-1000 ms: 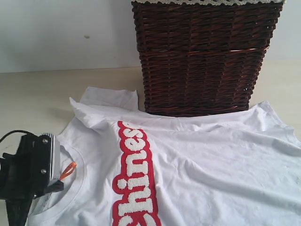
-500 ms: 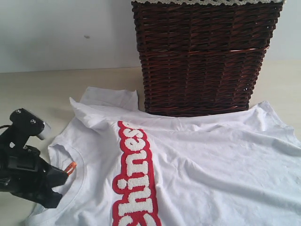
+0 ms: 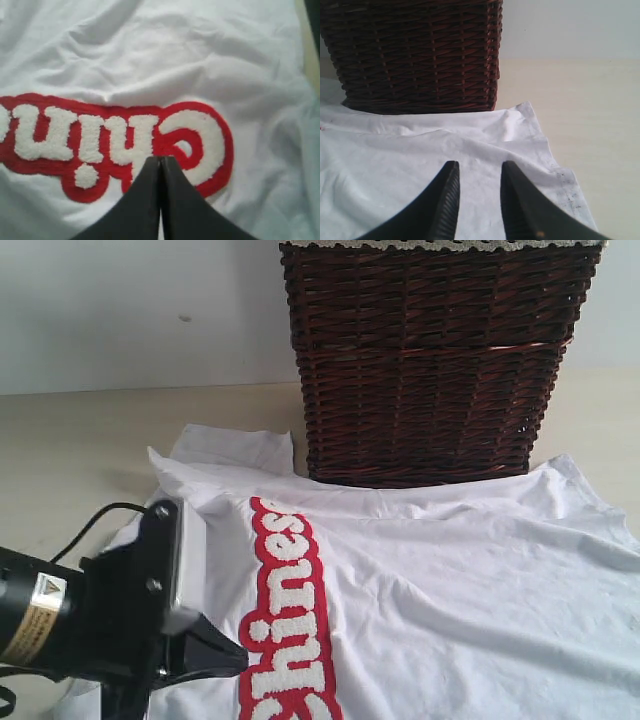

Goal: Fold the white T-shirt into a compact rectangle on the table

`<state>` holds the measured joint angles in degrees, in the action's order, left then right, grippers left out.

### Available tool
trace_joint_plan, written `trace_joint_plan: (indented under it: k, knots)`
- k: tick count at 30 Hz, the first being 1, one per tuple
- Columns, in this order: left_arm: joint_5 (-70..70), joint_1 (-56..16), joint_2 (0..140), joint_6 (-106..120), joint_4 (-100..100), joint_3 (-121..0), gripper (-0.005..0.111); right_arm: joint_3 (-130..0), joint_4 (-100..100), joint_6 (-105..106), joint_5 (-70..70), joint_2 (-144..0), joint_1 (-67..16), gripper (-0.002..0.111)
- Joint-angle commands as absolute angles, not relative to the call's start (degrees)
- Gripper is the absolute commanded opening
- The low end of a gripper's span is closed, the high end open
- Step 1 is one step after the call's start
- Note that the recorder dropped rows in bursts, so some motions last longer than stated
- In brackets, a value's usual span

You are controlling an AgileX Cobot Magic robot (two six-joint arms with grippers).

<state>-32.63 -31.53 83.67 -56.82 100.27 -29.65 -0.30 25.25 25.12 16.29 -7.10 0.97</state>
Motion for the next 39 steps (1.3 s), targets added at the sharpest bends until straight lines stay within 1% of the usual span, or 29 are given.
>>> trace_joint_plan:
  k: [1,2,4,7,10,13,15,21,24,26,29,34,39]
  knots:
    - [-12.79,-45.76,84.73,-45.03,99.95,-29.73,0.000,0.00,25.38,25.30,16.09,-6.70,0.95,0.030]
    - [-6.30,-51.61,85.44,-45.53,99.95,-29.73,0.000,0.00,25.38,25.30,16.09,-6.70,0.95,0.030]
    - [-5.81,-56.18,86.74,-51.69,99.95,-29.54,0.000,0.00,25.38,25.30,16.09,-6.70,0.95,0.030]
    - [-11.98,-56.61,89.14,-62.77,99.95,-27.61,0.000,0.00,25.38,25.30,16.09,-6.70,0.95,0.030]
    - [-18.06,-56.61,90.69,-63.74,99.95,-26.29,0.000,0.00,25.38,25.30,16.09,-6.70,0.95,0.030]
    - [-28.54,-56.61,90.67,-68.29,99.95,-25.30,0.000,0.00,25.38,25.30,16.09,-6.70,0.95,0.030]
    - [-32.65,-56.61,90.67,-69.75,99.95,-25.17,0.000,0.00,25.38,25.30,16.09,-6.70,0.95,0.030]
    - [-42.65,-56.61,90.67,-74.12,99.95,-24.89,0.000,0.00,25.38,25.30,16.09,-6.70,0.95,0.030]
    - [-43.08,-56.46,90.67,-74.12,99.95,-25.18,0.000,0.00,25.38,25.30,16.09,-6.70,0.95,0.030]
    - [-39.93,-55.42,90.42,-74.40,99.95,-26.01,0.000,0.00,25.38,25.30,16.09,-6.70,0.95,0.030]
    - [-34.40,-51.98,89.98,-76.64,99.95,-27.37,0.000,0.00,25.38,25.30,16.09,-6.70,0.95,0.030]
    - [-31.89,-43.62,90.25,-76.64,99.95,-27.92,0.000,0.00,25.38,25.30,16.09,-6.70,0.95,0.030]
    - [-29.59,-36.10,91.53,-69.11,99.95,-27.92,0.000,0.00,25.38,25.30,16.09,-6.70,0.95,0.030]
